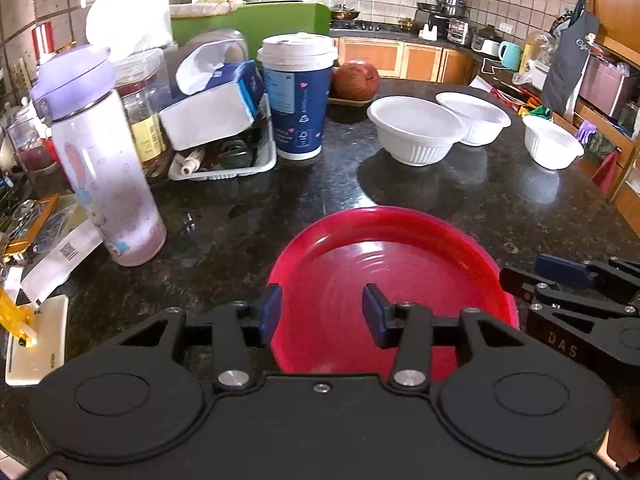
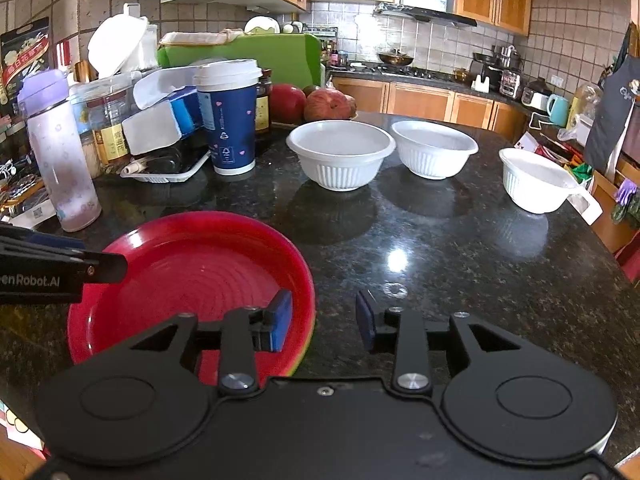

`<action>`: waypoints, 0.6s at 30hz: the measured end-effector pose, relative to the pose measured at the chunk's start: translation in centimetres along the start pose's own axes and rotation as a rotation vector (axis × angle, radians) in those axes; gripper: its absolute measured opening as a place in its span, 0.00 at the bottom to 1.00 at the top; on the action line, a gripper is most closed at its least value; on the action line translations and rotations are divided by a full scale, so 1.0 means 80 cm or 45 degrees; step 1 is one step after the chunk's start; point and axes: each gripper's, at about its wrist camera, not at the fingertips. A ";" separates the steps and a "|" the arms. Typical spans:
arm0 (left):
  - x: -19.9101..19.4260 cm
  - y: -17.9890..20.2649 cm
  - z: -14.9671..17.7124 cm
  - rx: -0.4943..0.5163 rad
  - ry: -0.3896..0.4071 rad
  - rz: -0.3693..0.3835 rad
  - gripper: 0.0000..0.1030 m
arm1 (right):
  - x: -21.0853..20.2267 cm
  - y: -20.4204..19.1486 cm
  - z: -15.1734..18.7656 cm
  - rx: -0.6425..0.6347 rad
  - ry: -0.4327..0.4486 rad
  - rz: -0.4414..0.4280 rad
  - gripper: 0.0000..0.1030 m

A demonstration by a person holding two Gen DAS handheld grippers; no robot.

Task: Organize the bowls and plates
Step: 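Lower the magenta plate onto the orange plate and open the left gripper, then withdraw the left gripper and move it to a large white bowl rim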

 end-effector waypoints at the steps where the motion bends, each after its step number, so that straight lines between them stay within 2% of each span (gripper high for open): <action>1: 0.001 0.004 -0.001 0.002 -0.002 0.002 0.52 | -0.001 0.005 0.001 0.009 -0.001 0.000 0.35; 10: 0.011 0.055 -0.005 0.013 -0.027 -0.005 0.52 | -0.002 0.068 0.014 0.057 0.007 0.034 0.41; 18: 0.030 0.127 -0.012 -0.005 -0.049 -0.024 0.52 | 0.002 0.162 0.027 0.107 0.008 0.037 0.46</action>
Point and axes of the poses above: each gripper's, at about its wrist camera, not at the fingertips, and x roughly the way its jaws point, y to its right, z to its underside, and after that the axes turned 12 degrees about -x, right-handed
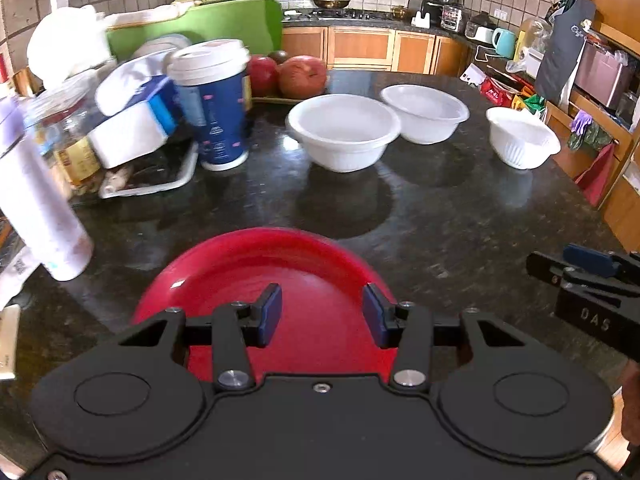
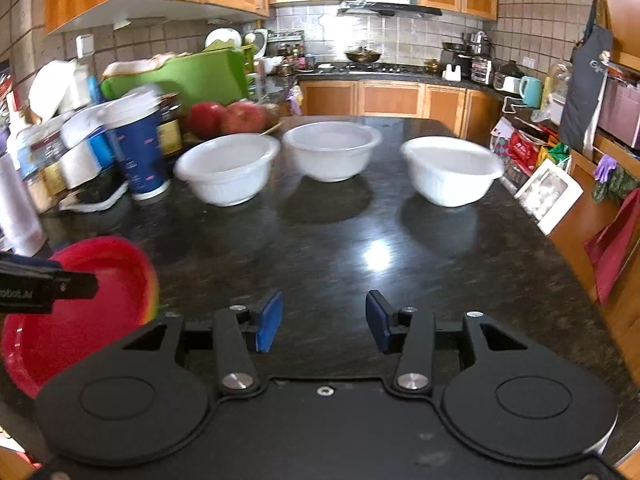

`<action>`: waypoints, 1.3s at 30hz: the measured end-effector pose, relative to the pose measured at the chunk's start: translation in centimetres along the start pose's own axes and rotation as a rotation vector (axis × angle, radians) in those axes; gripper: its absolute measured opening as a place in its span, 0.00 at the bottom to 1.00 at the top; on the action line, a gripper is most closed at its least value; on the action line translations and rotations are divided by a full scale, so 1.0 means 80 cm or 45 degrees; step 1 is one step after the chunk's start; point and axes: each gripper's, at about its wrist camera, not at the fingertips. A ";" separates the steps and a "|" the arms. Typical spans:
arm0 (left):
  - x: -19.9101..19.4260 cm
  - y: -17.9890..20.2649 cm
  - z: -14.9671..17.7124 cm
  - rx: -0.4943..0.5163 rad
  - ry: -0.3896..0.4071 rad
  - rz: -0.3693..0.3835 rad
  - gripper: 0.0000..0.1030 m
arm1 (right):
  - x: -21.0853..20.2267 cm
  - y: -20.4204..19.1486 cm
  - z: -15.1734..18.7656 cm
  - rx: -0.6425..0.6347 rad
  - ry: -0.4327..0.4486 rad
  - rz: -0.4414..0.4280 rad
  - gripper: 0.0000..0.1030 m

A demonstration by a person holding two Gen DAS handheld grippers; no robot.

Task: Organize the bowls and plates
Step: 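Withdraw the left gripper and move it to a large white bowl rim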

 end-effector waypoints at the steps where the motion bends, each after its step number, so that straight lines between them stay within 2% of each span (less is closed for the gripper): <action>1: 0.002 0.010 -0.002 -0.004 0.001 0.002 0.52 | 0.001 0.014 0.000 -0.001 0.004 0.004 0.46; 7: 0.014 0.077 -0.012 0.020 0.045 -0.030 0.52 | 0.006 0.110 -0.003 0.009 0.018 0.020 0.46; 13: 0.033 0.140 -0.031 0.033 0.053 -0.020 0.52 | 0.014 0.209 -0.014 0.023 0.028 0.027 0.46; 19: 0.056 0.188 -0.056 0.022 0.074 -0.054 0.52 | 0.035 0.276 -0.035 -0.015 0.040 0.054 0.46; 26: 0.079 0.214 -0.080 -0.055 0.103 -0.060 0.52 | 0.063 0.304 -0.069 -0.101 0.132 0.041 0.46; 34: 0.106 0.245 -0.097 -0.059 0.137 -0.085 0.52 | 0.112 0.311 -0.085 -0.122 0.112 -0.115 0.45; 39: 0.123 0.263 -0.106 -0.045 0.130 -0.096 0.52 | 0.140 0.316 -0.096 -0.142 0.114 -0.156 0.45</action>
Point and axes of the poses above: each gripper's, at about its wrist camera, not at the fingertips, and x roughly the way its jaws point, y to its right, z to its underside, and after that the axes turned 12 degrees about -x, right-handed
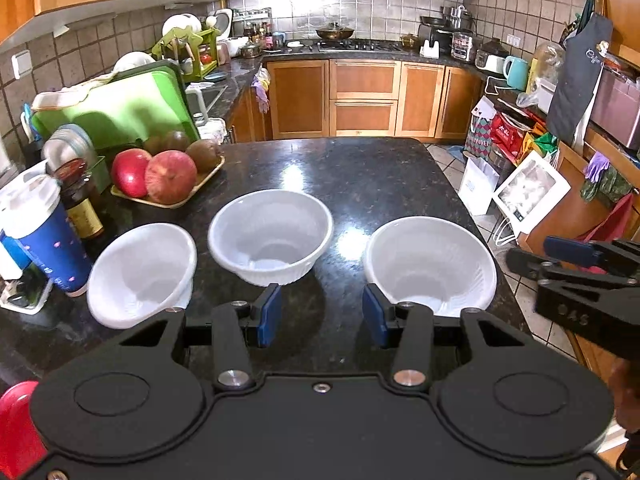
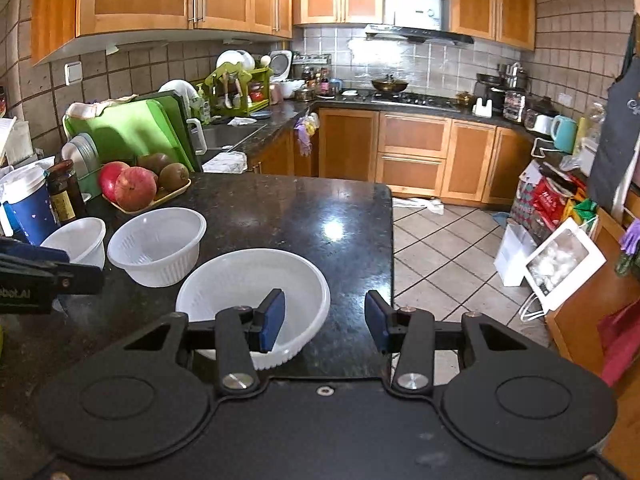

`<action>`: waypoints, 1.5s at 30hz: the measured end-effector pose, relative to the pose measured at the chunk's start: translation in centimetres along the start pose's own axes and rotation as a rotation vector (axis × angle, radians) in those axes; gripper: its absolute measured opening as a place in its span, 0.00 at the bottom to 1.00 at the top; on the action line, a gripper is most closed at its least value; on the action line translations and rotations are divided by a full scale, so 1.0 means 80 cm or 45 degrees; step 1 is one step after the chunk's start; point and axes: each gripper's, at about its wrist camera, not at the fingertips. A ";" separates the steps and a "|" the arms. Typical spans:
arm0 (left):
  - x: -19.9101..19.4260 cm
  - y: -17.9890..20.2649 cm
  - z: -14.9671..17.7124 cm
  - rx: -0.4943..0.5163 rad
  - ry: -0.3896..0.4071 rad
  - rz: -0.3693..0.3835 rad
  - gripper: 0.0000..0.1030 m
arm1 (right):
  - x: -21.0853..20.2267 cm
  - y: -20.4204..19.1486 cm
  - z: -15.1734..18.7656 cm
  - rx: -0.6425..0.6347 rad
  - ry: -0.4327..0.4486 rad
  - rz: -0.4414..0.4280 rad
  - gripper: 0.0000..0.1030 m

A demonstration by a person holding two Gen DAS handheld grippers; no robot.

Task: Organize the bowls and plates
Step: 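Withdraw the left gripper and move it to a large white bowl rim, then close the left gripper on the large white bowl rim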

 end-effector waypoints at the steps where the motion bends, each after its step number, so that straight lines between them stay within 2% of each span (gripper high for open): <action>1: 0.005 0.003 -0.001 0.003 -0.008 0.000 0.52 | 0.007 0.001 -0.001 0.000 -0.004 -0.013 0.45; 10: 0.041 0.026 -0.011 0.018 -0.077 -0.015 0.52 | 0.056 0.010 -0.007 -0.006 -0.036 -0.071 0.43; 12: 0.051 0.029 -0.012 0.020 -0.100 -0.029 0.52 | 0.066 0.012 -0.006 -0.005 -0.049 -0.085 0.39; 14: 0.059 0.031 -0.014 0.013 -0.131 -0.023 0.51 | 0.074 0.015 -0.005 -0.001 -0.066 -0.106 0.32; 22: 0.082 0.035 -0.016 0.008 -0.211 -0.040 0.40 | 0.089 0.024 -0.001 0.044 -0.107 -0.142 0.18; 26: 0.085 0.032 -0.016 0.004 -0.225 -0.010 0.38 | 0.090 0.024 0.000 0.066 -0.114 -0.156 0.17; 31: 0.083 0.034 -0.017 0.017 -0.223 0.027 0.29 | 0.089 0.021 -0.001 0.070 -0.111 -0.158 0.15; 35: 0.086 0.032 -0.017 0.022 -0.243 0.076 0.27 | 0.085 0.017 0.001 0.051 -0.101 -0.156 0.14; 37: 0.087 0.034 -0.016 0.032 -0.252 0.082 0.22 | 0.085 0.015 0.002 0.041 -0.098 -0.150 0.14; 45: 0.085 0.034 -0.015 0.023 -0.265 0.071 0.21 | 0.079 0.017 0.003 0.060 -0.094 -0.158 0.15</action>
Point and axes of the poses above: each gripper's, at about its wrist camera, not at the fingertips, and x roughly the way its jaws point, y to its right, z to its underside, and after that the axes turned 12 degrees about -x, right-handed
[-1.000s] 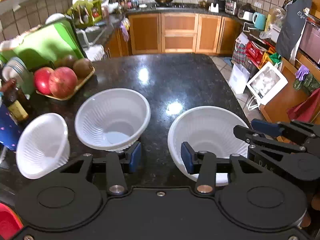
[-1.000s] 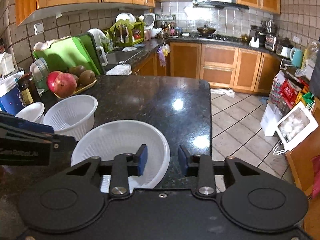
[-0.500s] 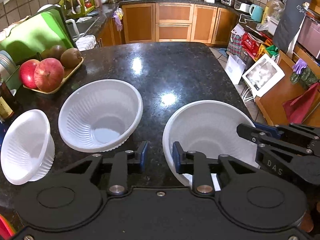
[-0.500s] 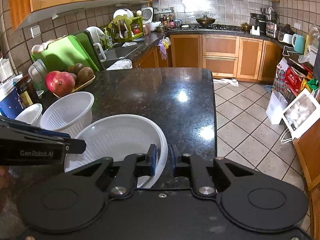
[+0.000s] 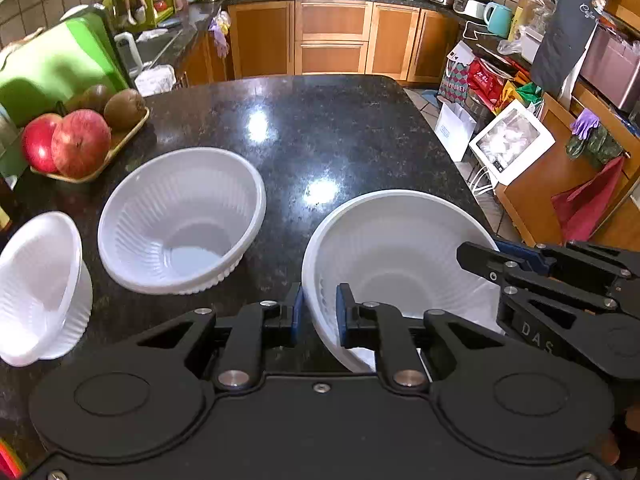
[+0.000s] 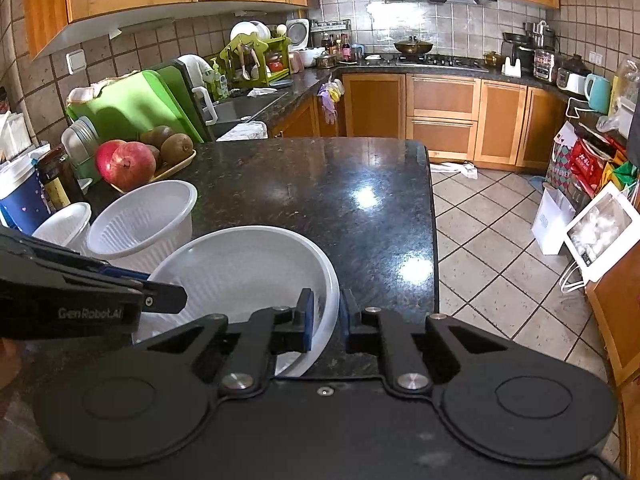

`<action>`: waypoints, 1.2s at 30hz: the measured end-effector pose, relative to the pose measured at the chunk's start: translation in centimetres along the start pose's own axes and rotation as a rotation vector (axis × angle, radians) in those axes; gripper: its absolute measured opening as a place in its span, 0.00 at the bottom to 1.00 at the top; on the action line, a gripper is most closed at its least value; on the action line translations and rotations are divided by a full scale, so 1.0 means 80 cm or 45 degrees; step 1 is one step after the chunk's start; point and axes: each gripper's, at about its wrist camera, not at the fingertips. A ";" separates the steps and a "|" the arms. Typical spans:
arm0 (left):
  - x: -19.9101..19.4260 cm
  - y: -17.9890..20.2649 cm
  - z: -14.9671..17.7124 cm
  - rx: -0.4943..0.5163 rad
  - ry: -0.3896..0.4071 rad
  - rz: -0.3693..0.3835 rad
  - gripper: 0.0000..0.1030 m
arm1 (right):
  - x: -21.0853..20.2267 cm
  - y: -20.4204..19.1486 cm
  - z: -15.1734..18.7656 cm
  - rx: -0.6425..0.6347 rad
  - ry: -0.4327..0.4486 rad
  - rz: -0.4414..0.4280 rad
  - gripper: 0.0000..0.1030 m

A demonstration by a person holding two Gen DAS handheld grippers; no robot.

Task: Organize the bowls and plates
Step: 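Close the left gripper on the large white bowl rim, then lift the white bowl with the left gripper, set it down, open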

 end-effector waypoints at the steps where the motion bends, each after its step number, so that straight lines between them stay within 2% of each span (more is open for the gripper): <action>1: -0.002 -0.003 0.001 -0.007 -0.008 0.005 0.21 | -0.002 -0.002 0.000 0.003 0.001 -0.002 0.15; 12: -0.043 -0.035 0.032 0.003 -0.060 -0.007 0.21 | -0.046 -0.052 0.012 0.001 -0.004 -0.031 0.15; 19: -0.080 -0.082 0.055 0.015 -0.104 0.025 0.21 | -0.074 -0.109 0.023 -0.017 -0.051 -0.033 0.15; 28: -0.122 -0.147 0.087 0.033 -0.144 -0.009 0.21 | -0.101 -0.197 0.040 -0.042 -0.137 -0.111 0.15; 36: -0.119 -0.173 0.088 0.023 -0.173 0.057 0.21 | -0.108 -0.229 0.042 -0.006 -0.171 -0.060 0.15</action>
Point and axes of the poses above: each gripper's, at about its wrist camera, not at the fingertips, and x roughly the way its jaws point, y to its right, z to its underside, and after that the axes turned 12 degrees about -x, right-handed
